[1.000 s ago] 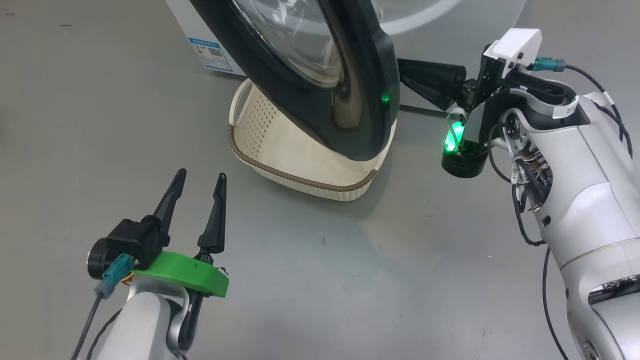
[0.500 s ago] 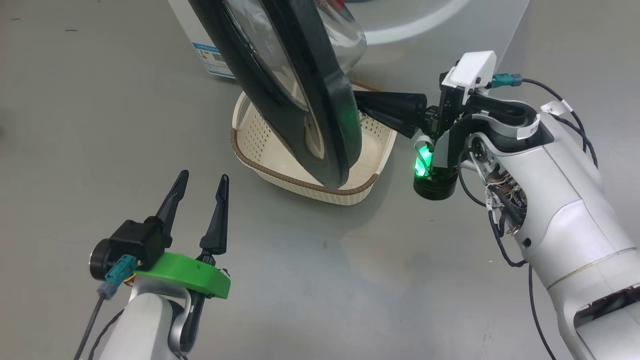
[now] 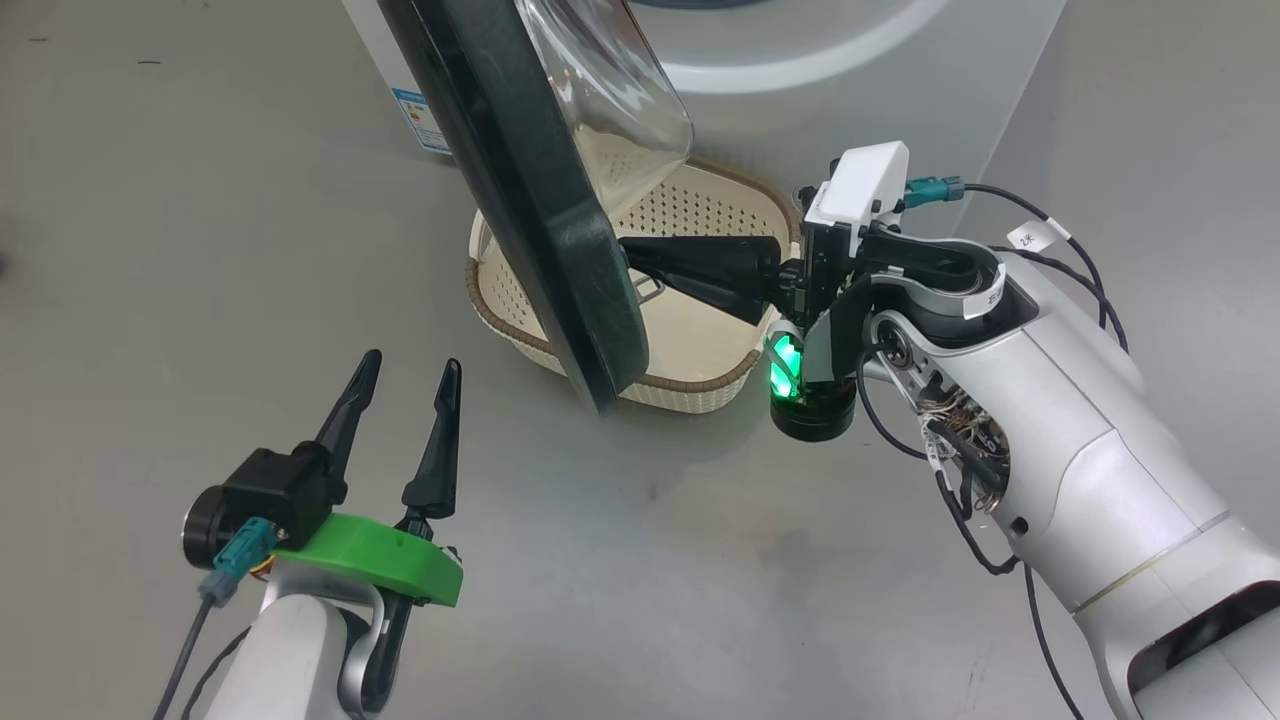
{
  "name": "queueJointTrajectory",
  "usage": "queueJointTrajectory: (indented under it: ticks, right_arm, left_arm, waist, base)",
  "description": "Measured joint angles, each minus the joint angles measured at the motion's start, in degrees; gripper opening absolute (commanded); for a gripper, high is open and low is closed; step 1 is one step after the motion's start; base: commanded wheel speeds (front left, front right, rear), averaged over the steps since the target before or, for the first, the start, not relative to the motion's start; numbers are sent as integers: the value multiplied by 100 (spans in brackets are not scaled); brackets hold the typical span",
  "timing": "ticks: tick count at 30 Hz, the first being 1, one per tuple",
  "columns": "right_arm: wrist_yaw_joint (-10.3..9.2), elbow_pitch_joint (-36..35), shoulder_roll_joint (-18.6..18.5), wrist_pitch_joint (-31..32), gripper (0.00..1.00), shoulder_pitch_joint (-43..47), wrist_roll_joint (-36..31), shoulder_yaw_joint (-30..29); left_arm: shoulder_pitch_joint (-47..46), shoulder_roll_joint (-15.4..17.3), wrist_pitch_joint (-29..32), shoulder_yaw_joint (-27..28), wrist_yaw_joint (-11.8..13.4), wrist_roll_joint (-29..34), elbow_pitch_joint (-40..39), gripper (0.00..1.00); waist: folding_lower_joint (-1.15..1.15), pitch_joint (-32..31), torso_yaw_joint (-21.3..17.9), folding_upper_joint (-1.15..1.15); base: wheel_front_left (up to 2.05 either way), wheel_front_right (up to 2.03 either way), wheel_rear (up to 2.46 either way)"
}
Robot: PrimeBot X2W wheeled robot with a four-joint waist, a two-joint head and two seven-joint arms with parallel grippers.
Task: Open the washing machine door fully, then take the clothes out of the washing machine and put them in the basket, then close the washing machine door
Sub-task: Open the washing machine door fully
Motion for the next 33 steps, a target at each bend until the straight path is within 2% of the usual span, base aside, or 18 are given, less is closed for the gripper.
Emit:
queueJointTrajectory:
  ticks: [15,25,30,33]
  right_arm:
    - [1,-291,0,-493,0,26,458,642]
    - [23,-160,34,-872,0,29,527,653]
    - [342,96,31,-1285,0,96,199,464]
    - [579,133,-205,-1521,0,176,-152,556]
  left_arm:
    - [15,1,0,-68,7,-1,-2,100]
    - [64,1,0,87,76,56,4,100]
    - [187,3,0,194,99,151,21,100]
    - [216,3,0,208,99,231,41,100]
  waist:
    - [0,-6,-6,0]
    - [0,-190,-120,0]
    - [0,-366,-238,0]
    - [0,-499,-317,0]
  base:
    - [0,0,0]
    - [0,0,0]
    - [0,0,0]
    - [0,0,0]
